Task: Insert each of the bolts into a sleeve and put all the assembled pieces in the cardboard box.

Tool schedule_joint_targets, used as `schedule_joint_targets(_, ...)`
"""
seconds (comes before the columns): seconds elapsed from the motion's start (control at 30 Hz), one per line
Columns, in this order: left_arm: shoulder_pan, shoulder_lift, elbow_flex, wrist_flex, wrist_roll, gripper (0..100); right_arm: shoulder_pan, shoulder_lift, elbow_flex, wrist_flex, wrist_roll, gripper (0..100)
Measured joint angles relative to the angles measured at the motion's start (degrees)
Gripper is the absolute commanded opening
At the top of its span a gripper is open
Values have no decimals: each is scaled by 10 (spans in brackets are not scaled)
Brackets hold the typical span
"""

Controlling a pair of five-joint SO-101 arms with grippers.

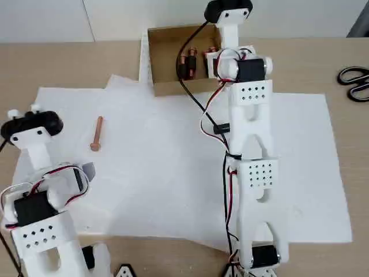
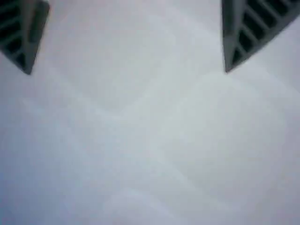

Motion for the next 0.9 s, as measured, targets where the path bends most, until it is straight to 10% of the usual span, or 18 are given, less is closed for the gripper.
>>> schedule_joint_targets(0.63,0,0,26,-23,0,248,46,-78,1,56,-81,247)
schedule_joint_targets(0.9,0,0,26,-23,0,248,47,-200,209,56,-99,247)
